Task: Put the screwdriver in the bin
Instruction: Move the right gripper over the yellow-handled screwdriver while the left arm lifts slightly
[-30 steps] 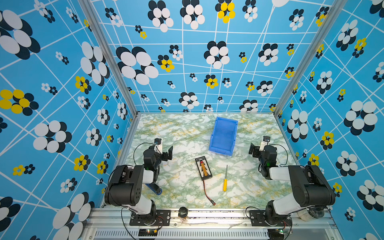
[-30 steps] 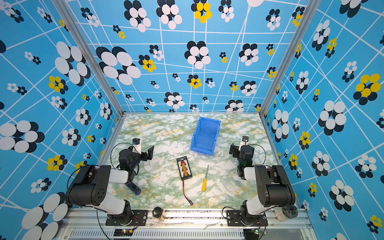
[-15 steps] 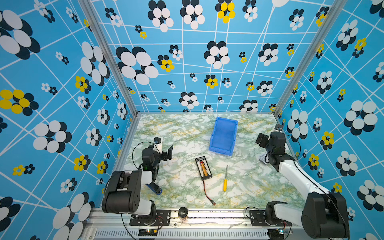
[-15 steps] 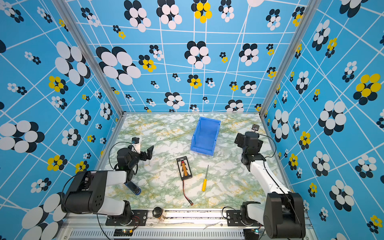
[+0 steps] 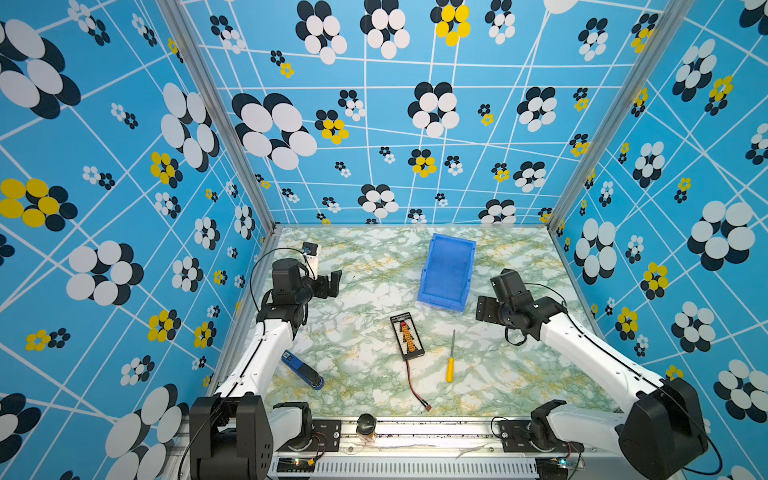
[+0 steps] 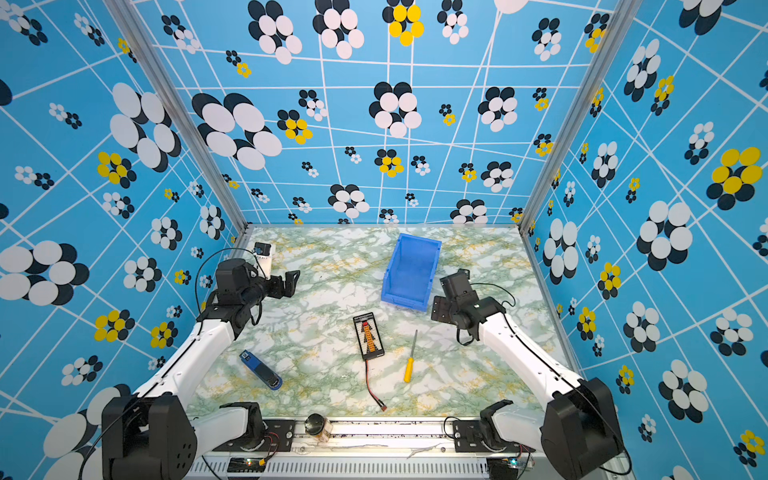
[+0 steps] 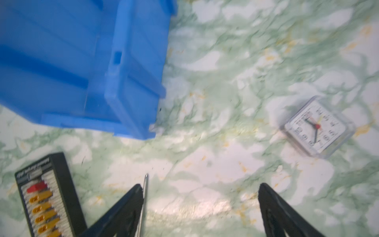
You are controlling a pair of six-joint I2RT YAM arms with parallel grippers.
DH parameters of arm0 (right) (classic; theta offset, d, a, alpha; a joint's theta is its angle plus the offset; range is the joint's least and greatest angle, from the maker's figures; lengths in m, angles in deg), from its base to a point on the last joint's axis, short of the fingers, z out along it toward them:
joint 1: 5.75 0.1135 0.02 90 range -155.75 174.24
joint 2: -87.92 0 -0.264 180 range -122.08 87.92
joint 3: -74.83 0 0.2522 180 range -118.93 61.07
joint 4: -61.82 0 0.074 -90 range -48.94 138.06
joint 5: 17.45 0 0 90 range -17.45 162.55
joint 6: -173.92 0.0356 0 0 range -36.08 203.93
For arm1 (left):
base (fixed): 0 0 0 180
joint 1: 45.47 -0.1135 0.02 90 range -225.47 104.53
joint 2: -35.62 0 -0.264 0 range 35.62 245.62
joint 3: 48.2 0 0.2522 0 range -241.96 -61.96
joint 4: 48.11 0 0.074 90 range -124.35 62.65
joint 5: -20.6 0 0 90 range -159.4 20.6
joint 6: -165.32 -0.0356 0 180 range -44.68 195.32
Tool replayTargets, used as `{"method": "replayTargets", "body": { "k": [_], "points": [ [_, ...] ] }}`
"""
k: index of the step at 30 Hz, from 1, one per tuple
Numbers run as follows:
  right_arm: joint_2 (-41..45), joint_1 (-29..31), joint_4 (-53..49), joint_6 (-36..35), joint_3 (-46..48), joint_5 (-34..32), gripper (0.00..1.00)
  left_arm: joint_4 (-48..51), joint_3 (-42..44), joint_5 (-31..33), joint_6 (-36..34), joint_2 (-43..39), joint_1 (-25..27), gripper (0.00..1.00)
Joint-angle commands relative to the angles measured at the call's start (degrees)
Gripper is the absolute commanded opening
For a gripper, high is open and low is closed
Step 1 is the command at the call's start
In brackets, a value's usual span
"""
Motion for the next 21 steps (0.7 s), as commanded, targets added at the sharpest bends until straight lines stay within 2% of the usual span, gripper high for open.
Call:
{"method": "replayTargets", "body": {
  "k": [1, 6, 10, 16, 21],
  "points": [
    [-0.9, 4.1, -8.9, 4.1, -2.6, 3.9, 0.82, 15.4, -3.2, -1.8, -6.1, -2.9, 0.0, 0.99],
    [-1.3, 11.4, -13.2, 7.8, -2.6, 4.0, 0.75, 21.5, -7.9, -0.4, -8.6, -2.4, 0.0, 0.99],
    [-2.7, 15.5, -9.2, 11.5, -0.2, 8.0, 0.67, 26.7, -15.5, 2.0, -4.4, 1.4, 0.0, 0.99],
    [-9.7, 20.5, -3.4, 15.0, 0.5, 8.6, 0.62, 31.7, -25.2, -0.2, 0.5, 5.6, 0.0, 0.99],
    [-15.9, 24.1, -5.2, 15.5, -2.4, 7.2, 0.58, 33.4, -29.3, 0.2, 1.5, 6.5, 0.0, 0.99]
  ]
}}
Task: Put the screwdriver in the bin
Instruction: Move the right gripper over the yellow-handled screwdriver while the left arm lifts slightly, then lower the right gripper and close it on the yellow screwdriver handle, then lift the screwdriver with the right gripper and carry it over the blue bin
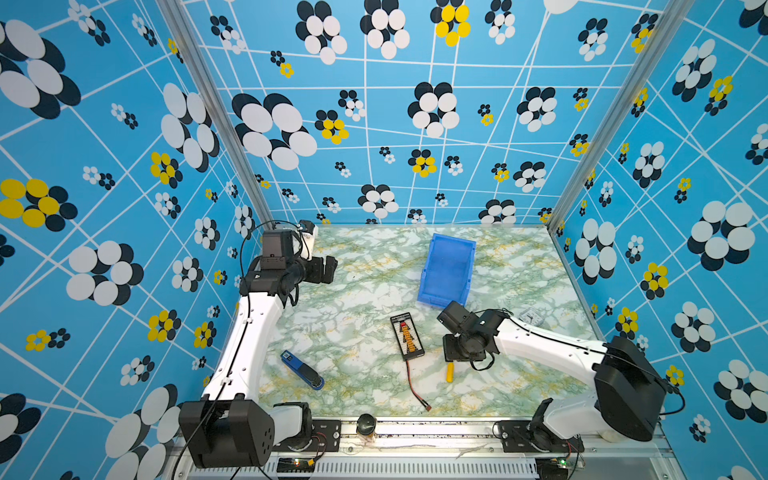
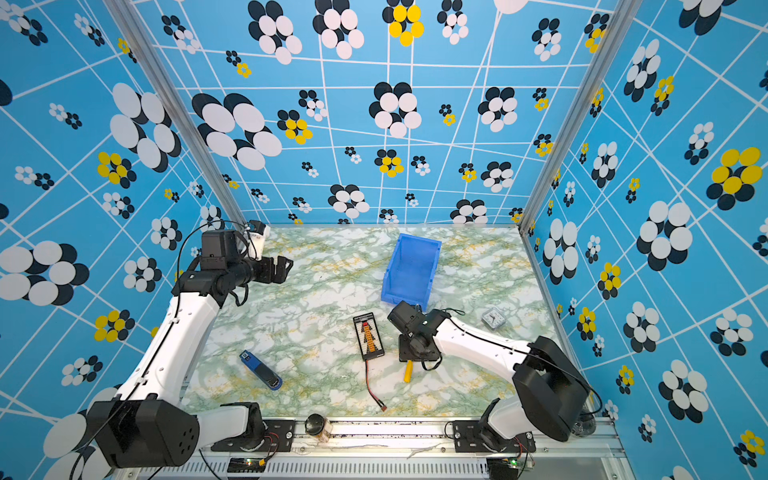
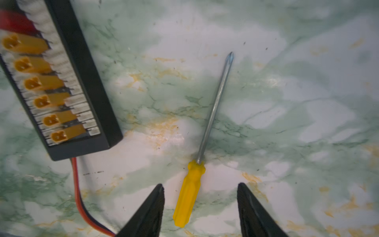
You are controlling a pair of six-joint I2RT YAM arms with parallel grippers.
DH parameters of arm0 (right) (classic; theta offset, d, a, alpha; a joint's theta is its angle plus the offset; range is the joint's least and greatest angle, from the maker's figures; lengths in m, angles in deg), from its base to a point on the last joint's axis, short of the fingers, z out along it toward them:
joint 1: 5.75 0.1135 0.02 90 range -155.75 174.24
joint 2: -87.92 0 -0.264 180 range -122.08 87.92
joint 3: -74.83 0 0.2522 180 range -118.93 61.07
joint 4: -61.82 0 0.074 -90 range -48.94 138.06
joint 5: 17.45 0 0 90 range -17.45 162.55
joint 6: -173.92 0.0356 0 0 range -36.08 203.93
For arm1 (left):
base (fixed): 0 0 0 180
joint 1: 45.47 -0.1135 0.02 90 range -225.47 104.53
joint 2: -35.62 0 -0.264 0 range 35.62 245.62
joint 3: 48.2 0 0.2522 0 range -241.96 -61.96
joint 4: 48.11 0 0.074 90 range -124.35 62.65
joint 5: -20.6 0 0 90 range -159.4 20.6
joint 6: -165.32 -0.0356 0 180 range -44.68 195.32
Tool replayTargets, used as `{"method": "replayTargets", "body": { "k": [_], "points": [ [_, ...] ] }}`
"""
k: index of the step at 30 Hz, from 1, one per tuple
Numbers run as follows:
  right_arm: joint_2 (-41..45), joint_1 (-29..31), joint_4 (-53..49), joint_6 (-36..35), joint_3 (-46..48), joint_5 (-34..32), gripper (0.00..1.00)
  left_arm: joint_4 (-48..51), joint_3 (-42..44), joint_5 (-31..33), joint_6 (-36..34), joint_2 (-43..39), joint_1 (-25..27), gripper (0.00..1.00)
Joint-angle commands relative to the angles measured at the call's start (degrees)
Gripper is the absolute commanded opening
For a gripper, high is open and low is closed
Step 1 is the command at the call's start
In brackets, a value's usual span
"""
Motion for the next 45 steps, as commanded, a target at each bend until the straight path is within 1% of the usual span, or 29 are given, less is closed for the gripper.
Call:
{"method": "replayTargets", "body": {
  "k": [1, 3, 5, 6, 11, 17, 18, 20, 21, 23, 24, 30, 32, 34, 36, 45],
  "points": [
    [-2.2, 1.7, -0.7, 2.3, -1.3, -0.3, 0.57, 3.4, -2.2, -0.1, 1.6, 0.1, 0.0, 0.99],
    [-2.5, 1.8, 0.9, 2.8, -0.3, 0.7, 0.54, 4.0, -2.6, -0.1, 1.5, 0.0, 0.0, 0.99],
    [-2.8, 1.9, 2.5, 3.5, 0.6, 1.2, 0.48, 4.8, -2.9, -0.6, 1.6, 0.1, 0.1, 0.99],
    [-3.1, 1.9, 3.3, 3.8, 1.2, 1.6, 0.47, 4.9, -2.9, -0.8, 1.6, 0.1, 0.0, 0.99],
    [-4.3, 2.1, 4.2, 4.6, 2.6, 1.7, 0.46, 5.2, -2.8, -1.5, 1.9, -0.1, 0.1, 0.99],
    [-4.4, 2.1, 5.6, 5.6, 4.6, 2.0, 0.42, 5.1, -2.8, -2.2, 2.2, -0.4, 0.1, 0.99],
    [-4.4, 2.1, 5.8, 5.7, 4.8, 1.9, 0.4, 5.2, -2.8, -2.2, 2.2, -0.4, 0.1, 0.99],
    [-4.3, 2.2, 5.8, 5.9, 5.4, 1.8, 0.38, 5.1, -2.6, -2.2, 2.1, -0.4, 0.1, 0.99],
    [-4.2, 2.2, 6.0, 6.0, 5.8, 1.9, 0.35, 5.1, -2.7, -2.2, 2.1, -0.4, 0.1, 0.99],
    [-3.9, 2.2, 6.2, 6.2, 6.5, 1.8, 0.33, 5.2, -2.6, -2.2, 2.1, -0.5, 0.1, 0.99],
    [-3.7, 2.2, 6.3, 6.2, 6.7, 1.7, 0.3, 5.3, -2.6, -2.3, 2.1, -0.6, 0.1, 0.99],
    [-2.5, 2.7, 6.3, 5.3, 7.6, 0.6, 0.25, 5.3, -2.5, -2.2, 1.8, -0.7, 0.1, 0.99],
    [-2.4, 2.9, 6.2, 4.5, 7.6, 0.5, 0.18, 5.1, -2.2, -2.7, 1.6, -0.9, 0.1, 0.99],
    [-2.2, 3.1, 5.8, 3.9, 7.6, 0.2, 0.18, 4.7, -1.7, -2.5, 1.4, -1.2, 0.1, 0.99],
    [-1.8, 3.3, 5.4, 3.2, 7.5, 0.0, 0.15, 4.5, -1.4, -2.2, 1.2, -1.4, 0.2, 0.99],
    [2.3, 3.6, 2.9, 0.7, 6.5, -0.6, 0.14, 3.8, -0.5, -2.1, 0.6, -2.9, 0.2, 0.99]
  ]
}}
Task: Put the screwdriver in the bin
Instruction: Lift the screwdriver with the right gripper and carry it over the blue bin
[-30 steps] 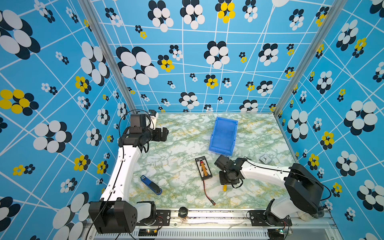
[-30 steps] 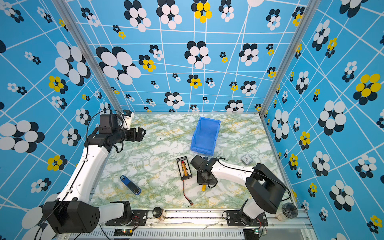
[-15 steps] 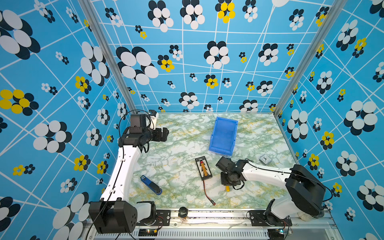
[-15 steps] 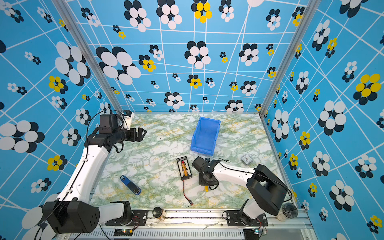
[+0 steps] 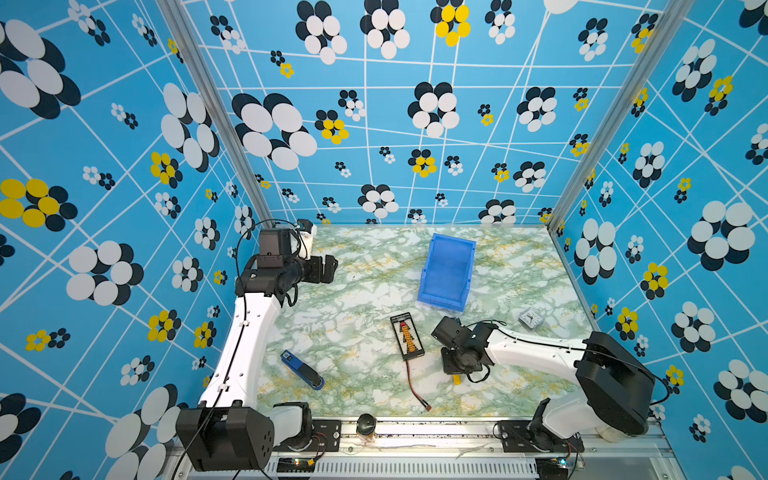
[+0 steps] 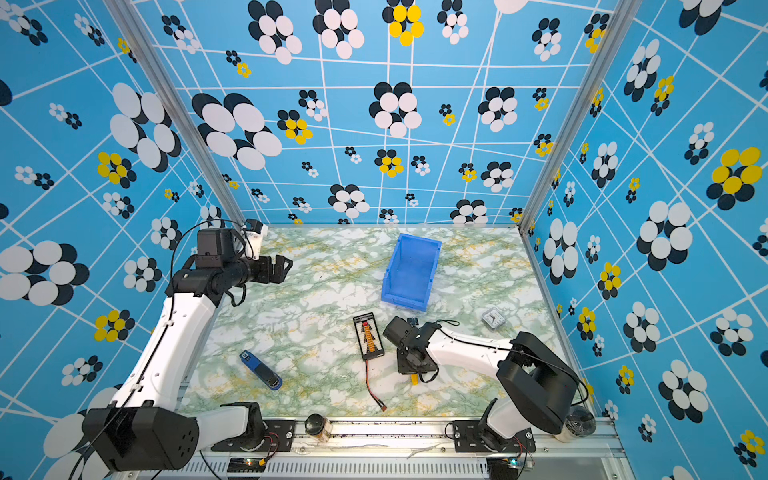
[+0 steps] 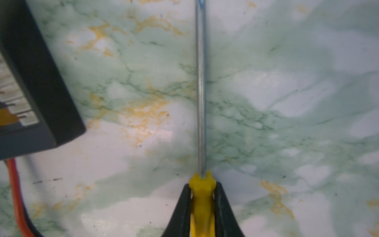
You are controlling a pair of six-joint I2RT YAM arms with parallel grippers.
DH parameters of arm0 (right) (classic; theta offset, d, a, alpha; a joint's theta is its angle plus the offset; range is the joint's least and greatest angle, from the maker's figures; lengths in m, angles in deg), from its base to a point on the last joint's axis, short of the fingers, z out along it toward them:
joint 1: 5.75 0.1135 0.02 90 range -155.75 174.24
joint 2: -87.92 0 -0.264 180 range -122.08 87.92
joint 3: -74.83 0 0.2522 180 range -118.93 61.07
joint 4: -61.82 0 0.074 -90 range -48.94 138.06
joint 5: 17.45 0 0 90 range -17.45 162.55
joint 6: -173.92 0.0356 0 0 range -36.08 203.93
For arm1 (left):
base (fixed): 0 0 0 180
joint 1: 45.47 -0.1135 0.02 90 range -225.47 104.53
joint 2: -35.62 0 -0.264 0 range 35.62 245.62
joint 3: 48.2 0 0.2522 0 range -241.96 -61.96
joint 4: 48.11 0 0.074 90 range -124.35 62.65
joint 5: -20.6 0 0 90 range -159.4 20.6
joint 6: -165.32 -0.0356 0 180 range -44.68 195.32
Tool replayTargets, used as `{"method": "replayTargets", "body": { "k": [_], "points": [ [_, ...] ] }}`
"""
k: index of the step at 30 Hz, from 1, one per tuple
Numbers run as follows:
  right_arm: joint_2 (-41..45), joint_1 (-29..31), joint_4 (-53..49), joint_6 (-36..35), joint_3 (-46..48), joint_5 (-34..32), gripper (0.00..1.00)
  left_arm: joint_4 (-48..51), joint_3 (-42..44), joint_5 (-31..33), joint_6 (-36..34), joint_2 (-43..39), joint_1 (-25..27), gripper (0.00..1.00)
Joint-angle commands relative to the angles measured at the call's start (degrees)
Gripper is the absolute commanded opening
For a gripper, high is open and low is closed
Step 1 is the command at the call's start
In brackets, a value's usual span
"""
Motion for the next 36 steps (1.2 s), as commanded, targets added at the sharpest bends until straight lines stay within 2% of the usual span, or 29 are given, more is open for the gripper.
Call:
{"method": "replayTargets", "body": {
  "k": [1, 11, 17, 26, 36],
  "points": [
    [2.9, 0.4, -3.4, -1.9, -0.1, -0.2, 0.14, -0.2, 0.8, -0.6, -0.9, -1.5, 0.2, 0.99],
    [6.6, 0.4, -10.2, -5.9, -6.6, 0.3, 0.14, -0.5, 0.9, -0.4, -1.0, -1.6, 0.5, 0.99],
    [5.6, -0.3, -13.0, -9.0, -15.0, -0.2, 0.14, 0.3, -0.3, -2.9, 0.7, -1.5, 0.6, 0.99],
    [-1.7, -9.6, -15.7, -12.8, -29.3, 2.7, 0.13, -0.7, -0.3, -3.5, 1.2, -2.1, 0.9, 0.99],
    [-19.1, -20.4, -17.8, -17.3, -48.7, 3.5, 0.14, 1.0, -0.5, -2.9, -0.5, -3.5, 1.4, 0.99]
  ]
}}
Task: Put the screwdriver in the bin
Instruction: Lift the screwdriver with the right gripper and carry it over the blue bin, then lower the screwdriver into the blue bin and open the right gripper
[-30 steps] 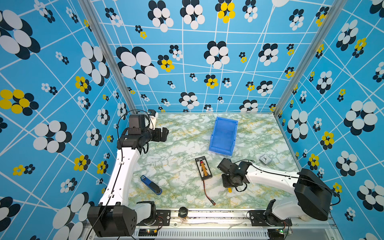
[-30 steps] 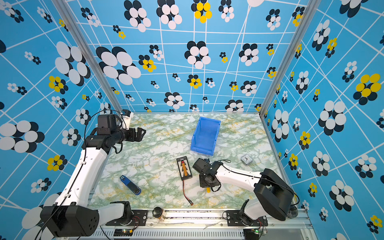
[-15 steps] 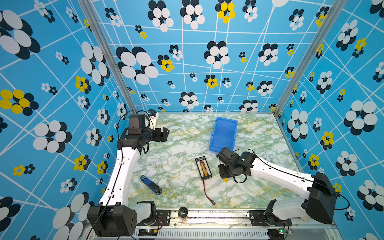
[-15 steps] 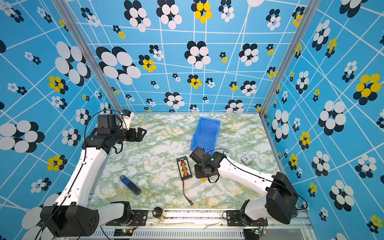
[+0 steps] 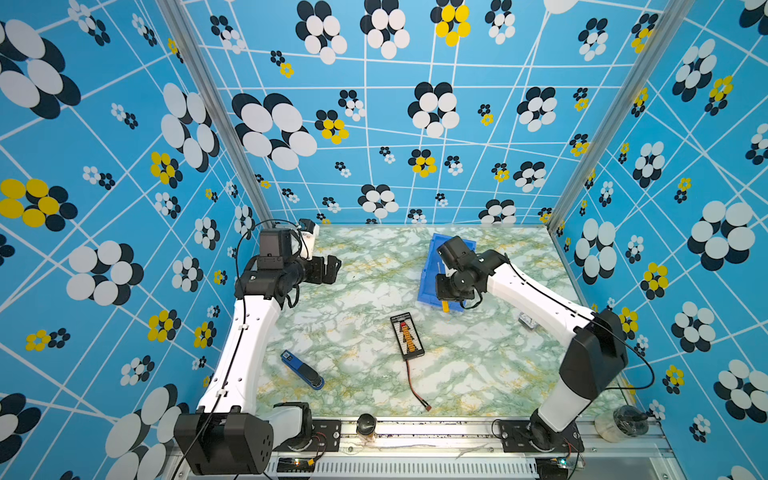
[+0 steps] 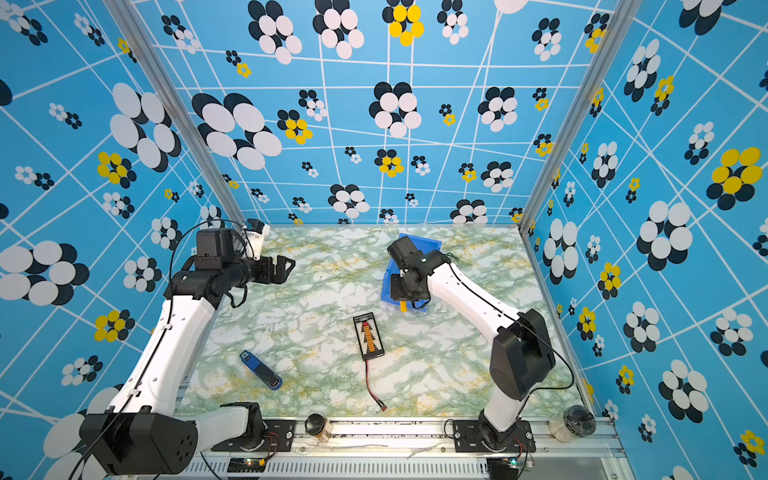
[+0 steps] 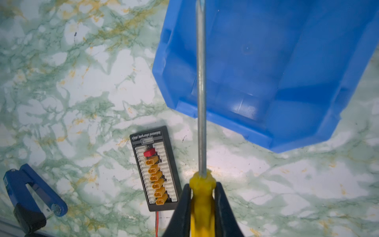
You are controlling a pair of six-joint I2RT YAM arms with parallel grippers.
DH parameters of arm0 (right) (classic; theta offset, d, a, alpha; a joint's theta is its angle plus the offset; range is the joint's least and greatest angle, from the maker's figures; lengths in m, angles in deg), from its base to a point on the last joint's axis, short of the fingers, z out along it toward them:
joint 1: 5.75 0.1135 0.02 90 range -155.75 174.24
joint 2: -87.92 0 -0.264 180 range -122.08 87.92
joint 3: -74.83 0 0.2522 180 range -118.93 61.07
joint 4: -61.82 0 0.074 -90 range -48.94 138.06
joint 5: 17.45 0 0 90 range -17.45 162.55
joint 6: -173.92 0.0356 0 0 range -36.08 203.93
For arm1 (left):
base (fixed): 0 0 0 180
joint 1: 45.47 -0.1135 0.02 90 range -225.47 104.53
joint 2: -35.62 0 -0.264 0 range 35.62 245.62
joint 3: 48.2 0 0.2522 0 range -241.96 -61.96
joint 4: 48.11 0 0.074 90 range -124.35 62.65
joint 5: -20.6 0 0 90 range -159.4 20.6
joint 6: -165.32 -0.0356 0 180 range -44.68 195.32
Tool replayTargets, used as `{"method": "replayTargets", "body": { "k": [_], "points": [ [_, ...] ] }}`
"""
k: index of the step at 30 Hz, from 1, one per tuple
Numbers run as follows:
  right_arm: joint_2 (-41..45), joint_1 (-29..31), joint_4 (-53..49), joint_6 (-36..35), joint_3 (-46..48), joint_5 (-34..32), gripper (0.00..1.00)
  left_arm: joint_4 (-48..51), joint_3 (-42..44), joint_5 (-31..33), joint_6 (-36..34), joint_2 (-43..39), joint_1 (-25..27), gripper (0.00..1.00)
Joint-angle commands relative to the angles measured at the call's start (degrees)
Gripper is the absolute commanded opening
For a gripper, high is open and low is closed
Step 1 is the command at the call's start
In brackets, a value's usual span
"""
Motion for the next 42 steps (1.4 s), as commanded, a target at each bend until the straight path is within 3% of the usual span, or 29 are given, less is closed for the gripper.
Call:
{"method": "replayTargets", "body": {
  "k": [1, 11, 35, 42],
  "points": [
    [-5.3, -2.8, -2.6, -2.2, -6.5, 0.5, 0.14, 1.0, -0.5, -0.7, -0.9, -2.3, 0.6, 0.99],
    [-20.3, -5.8, -4.7, -3.6, -22.2, -2.1, 0.14, 0.7, -0.1, -1.2, 0.0, -3.1, 0.6, 0.99],
    [-31.7, -7.3, 1.7, -3.7, -22.3, -2.1, 0.17, 1.1, 2.4, -2.4, -0.5, -3.8, 0.8, 0.99],
    [-31.2, -7.4, 3.1, -4.2, -20.5, -2.2, 0.26, 1.5, 2.6, -3.1, -0.4, -4.0, 0.8, 0.99]
  ]
}}
